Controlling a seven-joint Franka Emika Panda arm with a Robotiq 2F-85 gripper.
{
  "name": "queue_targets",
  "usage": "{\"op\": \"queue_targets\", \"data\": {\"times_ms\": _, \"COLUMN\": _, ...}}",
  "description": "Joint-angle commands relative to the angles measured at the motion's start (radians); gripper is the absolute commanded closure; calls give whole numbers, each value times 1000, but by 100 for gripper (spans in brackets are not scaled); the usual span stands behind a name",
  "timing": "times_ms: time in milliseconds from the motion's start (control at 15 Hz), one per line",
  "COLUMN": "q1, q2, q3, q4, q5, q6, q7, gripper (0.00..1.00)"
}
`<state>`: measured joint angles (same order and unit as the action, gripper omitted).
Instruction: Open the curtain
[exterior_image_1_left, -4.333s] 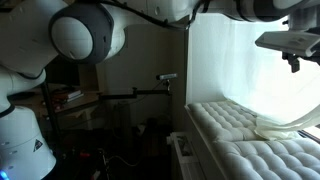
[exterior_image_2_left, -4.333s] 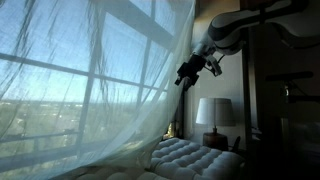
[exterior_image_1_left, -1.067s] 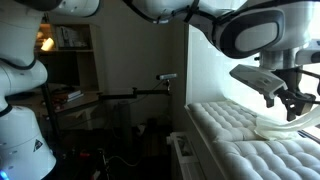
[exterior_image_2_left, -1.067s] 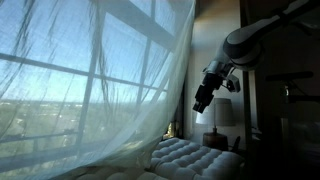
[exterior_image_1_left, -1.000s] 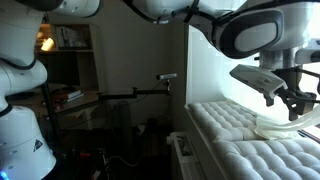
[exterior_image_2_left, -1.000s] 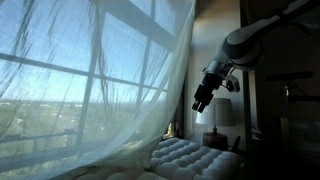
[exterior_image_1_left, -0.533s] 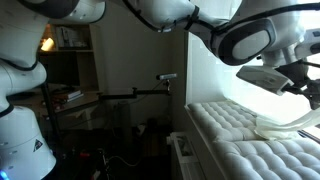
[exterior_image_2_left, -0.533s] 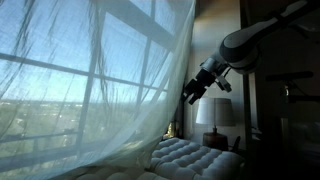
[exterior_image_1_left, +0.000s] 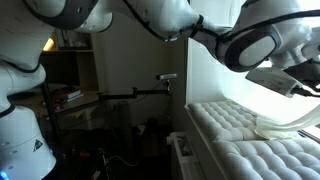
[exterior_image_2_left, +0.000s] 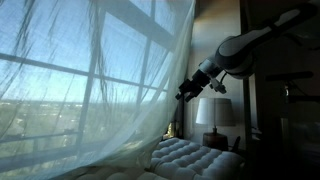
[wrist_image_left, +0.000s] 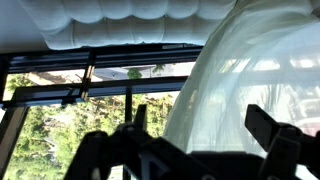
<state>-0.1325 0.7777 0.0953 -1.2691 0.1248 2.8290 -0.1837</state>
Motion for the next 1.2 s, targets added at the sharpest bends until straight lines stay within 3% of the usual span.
{"op": "queue_targets", "data": {"times_ms": 0, "q1": 40, "q2": 46, "q3": -65, "q4": 74, "q5": -34, "q6": 48, "q7": 85, "gripper": 0}}
{"op": "queue_targets", "data": {"times_ms": 400, "q1": 42, "q2": 82, "q3": -76, "q4": 149, "q5": -48, "q6": 20, "q7": 104, "gripper": 0}}
{"op": "queue_targets", "data": {"times_ms": 467, "q1": 29, "q2": 88, "q3": -53, "q4": 160, "q5": -48, "q6": 9, "q7": 73, "gripper": 11}}
{"op": "queue_targets", "data": {"times_ms": 533, "q1": 47, "q2": 94, "q3": -84, "q4": 159, "q5": -66, "q6": 63, "q7": 89, "gripper": 28}}
{"op": "queue_targets", "data": {"times_ms": 600, "q1": 14, "q2": 86, "q3": -19, "q4": 158, "q5": -46, "q6": 27, "q7": 42, "gripper": 34}}
{"op": "queue_targets", "data": {"times_ms": 1133, "q1": 2, "q2": 80, "q3": 49, "q4": 176, "q5": -36, "q6": 15, "q7": 17, "gripper": 95}}
